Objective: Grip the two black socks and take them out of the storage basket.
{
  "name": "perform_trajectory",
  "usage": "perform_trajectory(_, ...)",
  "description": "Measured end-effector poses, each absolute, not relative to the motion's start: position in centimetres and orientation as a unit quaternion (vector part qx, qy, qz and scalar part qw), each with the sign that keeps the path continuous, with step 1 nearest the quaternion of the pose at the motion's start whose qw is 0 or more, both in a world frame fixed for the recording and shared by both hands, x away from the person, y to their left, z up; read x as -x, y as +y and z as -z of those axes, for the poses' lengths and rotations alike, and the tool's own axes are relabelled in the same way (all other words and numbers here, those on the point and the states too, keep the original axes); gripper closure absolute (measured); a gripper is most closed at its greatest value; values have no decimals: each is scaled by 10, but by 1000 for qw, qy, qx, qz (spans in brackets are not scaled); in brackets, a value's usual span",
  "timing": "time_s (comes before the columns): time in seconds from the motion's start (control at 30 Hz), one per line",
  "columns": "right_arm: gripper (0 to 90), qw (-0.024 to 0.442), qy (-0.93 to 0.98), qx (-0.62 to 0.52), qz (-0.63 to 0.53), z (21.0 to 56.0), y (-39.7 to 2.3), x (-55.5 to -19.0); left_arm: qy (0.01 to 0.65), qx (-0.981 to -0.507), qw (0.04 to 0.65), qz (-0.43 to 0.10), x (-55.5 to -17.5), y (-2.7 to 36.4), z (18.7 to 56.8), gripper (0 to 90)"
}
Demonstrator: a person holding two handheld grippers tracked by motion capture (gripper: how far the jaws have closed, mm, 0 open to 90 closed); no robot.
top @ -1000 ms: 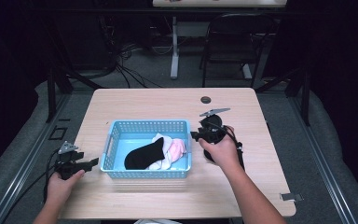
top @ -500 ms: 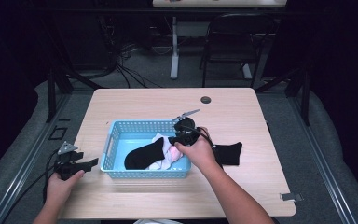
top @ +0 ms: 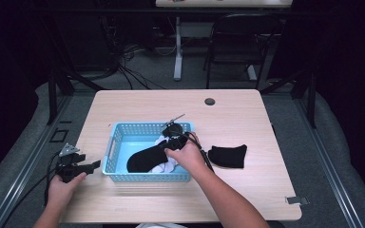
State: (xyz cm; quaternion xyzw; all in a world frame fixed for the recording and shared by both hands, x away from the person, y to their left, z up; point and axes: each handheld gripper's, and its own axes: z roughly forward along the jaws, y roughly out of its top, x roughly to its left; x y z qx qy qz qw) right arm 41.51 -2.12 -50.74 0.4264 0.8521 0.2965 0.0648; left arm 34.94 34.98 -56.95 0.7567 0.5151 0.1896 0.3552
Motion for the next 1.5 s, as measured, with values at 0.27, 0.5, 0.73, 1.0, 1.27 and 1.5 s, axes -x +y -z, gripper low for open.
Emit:
perform_trajectory(0.27, 541, 52, 853, -442, -273, 522, -10, -423, 514, -757, 356, -190, -349, 350, 569, 248)
perform_trajectory(0.5, 522, 32, 845, -467, -260, 530, -6, -428, 514, -757, 356, -189, -349, 350, 569, 248)
perform_trajectory(0.73, 696, 16, 845, -458, -276, 529, -5, -427, 515, -756, 356, -189, -349, 350, 570, 248)
perform_trajectory(1.0, 878, 37, 852, -438, -285, 524, -4, -423, 515, -756, 357, -189, -349, 350, 570, 248)
perform_trajectory(1.27, 886, 49, 848, -426, -312, 516, -3, -419, 516, -756, 356, -189, -349, 350, 570, 248)
perform_trajectory(1.5, 888, 51, 844, -413, -338, 504, -4, -414, 516, -756, 356, -189, -349, 350, 570, 247)
